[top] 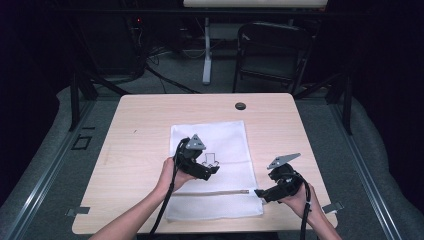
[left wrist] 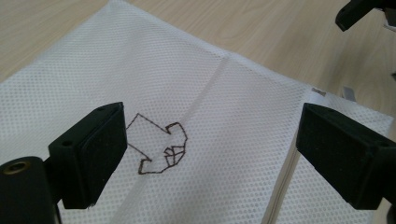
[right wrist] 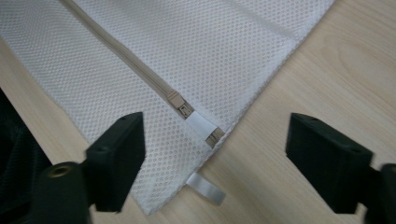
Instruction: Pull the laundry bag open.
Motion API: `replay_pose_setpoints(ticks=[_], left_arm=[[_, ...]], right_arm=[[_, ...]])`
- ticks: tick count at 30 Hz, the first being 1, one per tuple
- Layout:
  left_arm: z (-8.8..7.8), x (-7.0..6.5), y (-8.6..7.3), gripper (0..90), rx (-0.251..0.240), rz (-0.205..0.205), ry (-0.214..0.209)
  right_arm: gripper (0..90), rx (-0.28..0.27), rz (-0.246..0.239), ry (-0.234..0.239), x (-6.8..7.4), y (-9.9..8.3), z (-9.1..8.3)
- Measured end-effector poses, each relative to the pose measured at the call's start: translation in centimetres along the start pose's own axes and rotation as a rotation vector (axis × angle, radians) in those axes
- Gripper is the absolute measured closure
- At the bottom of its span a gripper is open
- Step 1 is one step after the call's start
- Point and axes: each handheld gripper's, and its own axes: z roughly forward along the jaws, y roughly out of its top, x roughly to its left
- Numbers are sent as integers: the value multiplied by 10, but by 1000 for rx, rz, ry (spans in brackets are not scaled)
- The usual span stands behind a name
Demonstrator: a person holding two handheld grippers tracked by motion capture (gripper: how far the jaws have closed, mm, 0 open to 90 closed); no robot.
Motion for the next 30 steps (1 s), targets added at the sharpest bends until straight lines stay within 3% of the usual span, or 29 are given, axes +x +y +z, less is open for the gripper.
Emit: replay_pose_setpoints(ticks=[3,5,7,11,18,23,24,29,30], left_arm=[[7,-9,1,115,-8,11,-16],[14,-15,1,137,-5,13,-54],[23,-24,3,152,-6,40,-73],[41,-39,4,216,33,81,-135],[65,-55,-1,372,89,159,-203],[82,-59,-5,483,112,167,-242],[83,-60,-5,499,120,167,-233],[93,-65,-7,610,137,188,-273],[94,-67,-7,618,140,197,-260]], right_arm=[[311,-3,4,-6,0,0,1],[365,-4,8,-14,-1,-1,3],[459,1,-2,-16,-2,-1,3],[633,-3,-2,-14,-1,0,7],[829,18,-26,-4,0,0,19],[893,36,-27,7,-1,-1,28],[898,37,-26,6,-1,-1,28],[900,53,-26,17,0,0,38],[900,57,-25,13,0,0,40]])
